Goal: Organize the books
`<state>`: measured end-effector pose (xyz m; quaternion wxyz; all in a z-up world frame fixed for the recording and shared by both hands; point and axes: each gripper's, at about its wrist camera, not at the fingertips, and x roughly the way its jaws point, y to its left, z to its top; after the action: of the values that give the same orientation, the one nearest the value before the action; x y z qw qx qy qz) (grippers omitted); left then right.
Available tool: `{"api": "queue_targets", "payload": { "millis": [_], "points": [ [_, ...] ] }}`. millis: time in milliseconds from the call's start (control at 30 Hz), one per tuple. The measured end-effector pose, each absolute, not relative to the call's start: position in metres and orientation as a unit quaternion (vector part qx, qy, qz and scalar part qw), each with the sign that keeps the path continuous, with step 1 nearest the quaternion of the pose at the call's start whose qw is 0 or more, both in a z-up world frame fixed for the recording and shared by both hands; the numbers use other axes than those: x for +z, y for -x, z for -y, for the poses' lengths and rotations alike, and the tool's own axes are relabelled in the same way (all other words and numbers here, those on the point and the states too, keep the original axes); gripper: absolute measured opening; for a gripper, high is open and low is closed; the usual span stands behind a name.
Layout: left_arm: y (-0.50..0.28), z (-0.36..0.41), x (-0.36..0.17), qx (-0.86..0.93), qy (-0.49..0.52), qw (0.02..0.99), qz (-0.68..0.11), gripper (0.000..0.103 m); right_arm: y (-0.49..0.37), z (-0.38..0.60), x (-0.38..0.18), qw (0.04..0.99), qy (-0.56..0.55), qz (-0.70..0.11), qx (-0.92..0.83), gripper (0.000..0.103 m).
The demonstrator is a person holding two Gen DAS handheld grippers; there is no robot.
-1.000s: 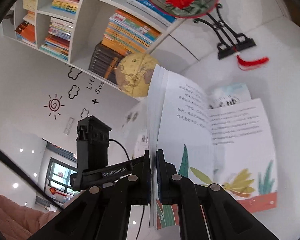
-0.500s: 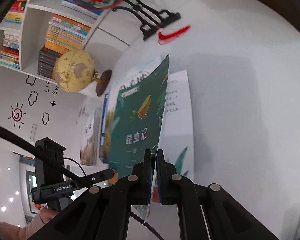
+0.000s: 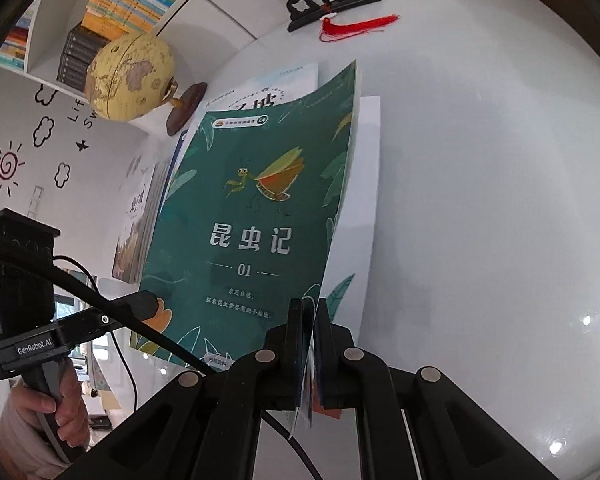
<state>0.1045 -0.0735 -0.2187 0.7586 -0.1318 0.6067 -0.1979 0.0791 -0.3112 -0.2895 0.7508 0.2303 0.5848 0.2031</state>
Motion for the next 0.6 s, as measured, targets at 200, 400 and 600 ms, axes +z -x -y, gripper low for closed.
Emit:
{"api": "queue_targets", "payload": {
  "millis": [200,400,600],
  "points": [
    [-0.102,0.066,-0.203,-0.221,0.089,0.772,-0.589,0.014,-0.081,0.286,-0.269,0.764,-0.228,-0.56,0.225,0.005],
    [-0.102,0.031,-0.192,-0.223,0.102,0.778,-0.578,0.014,-0.084,0.258,-0.251,0.774,-0.232,-0.541,0.234,0.005],
    [-0.11,-0.01,-0.19,-0.224,0.121,0.778,-0.574,0.014,-0.089,0.224,-0.228,0.786,-0.222,-0.522,0.244,0.005]
  ]
}}
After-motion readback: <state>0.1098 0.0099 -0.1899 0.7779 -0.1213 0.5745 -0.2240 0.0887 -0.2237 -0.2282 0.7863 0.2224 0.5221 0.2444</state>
